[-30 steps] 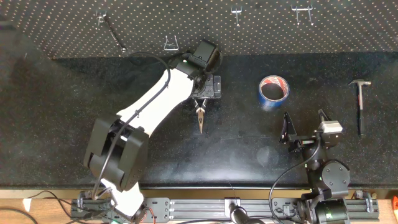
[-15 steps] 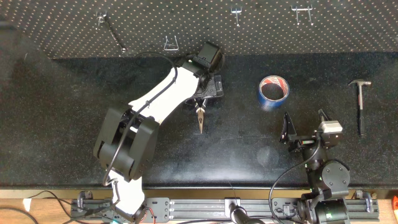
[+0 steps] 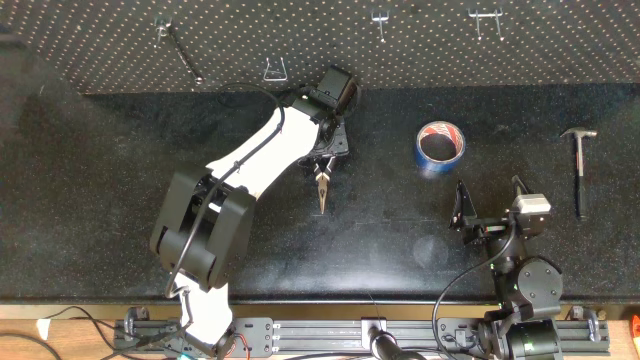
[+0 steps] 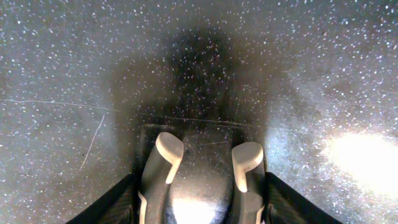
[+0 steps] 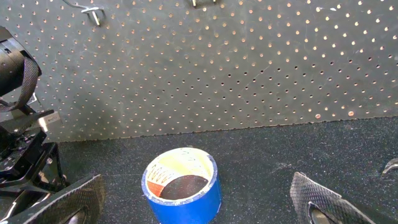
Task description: Place Tools Onto Pegboard
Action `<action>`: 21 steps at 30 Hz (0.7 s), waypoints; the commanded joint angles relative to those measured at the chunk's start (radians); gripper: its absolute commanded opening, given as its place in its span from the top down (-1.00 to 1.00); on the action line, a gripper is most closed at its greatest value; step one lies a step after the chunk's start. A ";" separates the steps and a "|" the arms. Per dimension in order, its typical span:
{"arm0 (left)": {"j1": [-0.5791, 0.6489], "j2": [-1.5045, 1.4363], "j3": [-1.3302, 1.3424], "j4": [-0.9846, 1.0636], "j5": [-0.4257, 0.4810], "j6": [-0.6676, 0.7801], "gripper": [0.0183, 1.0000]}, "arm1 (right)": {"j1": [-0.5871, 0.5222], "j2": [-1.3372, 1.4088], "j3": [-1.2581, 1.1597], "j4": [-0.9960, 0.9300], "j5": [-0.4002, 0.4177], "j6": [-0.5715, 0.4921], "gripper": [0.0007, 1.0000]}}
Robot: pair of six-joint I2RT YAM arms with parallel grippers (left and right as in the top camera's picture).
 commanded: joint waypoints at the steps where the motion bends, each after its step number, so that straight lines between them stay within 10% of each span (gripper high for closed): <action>1: 0.000 0.030 0.009 -0.002 0.026 0.002 0.04 | 0.004 -0.007 -0.004 -0.005 0.009 0.011 -0.95; 7: 0.000 0.030 0.009 -0.003 0.026 0.002 0.38 | 0.004 -0.007 -0.004 -0.005 0.009 0.011 -0.95; 9: 0.000 0.030 0.009 -0.010 0.027 0.002 0.98 | 0.004 -0.007 -0.004 -0.005 0.009 0.011 -0.95; 17: 0.028 -0.281 0.009 -0.192 -0.082 0.003 0.98 | 0.004 -0.007 -0.004 -0.005 0.009 0.011 -0.95; 21: 0.034 -0.528 0.008 -0.167 -0.298 0.060 0.99 | 0.004 -0.007 -0.004 -0.005 0.009 0.011 -0.95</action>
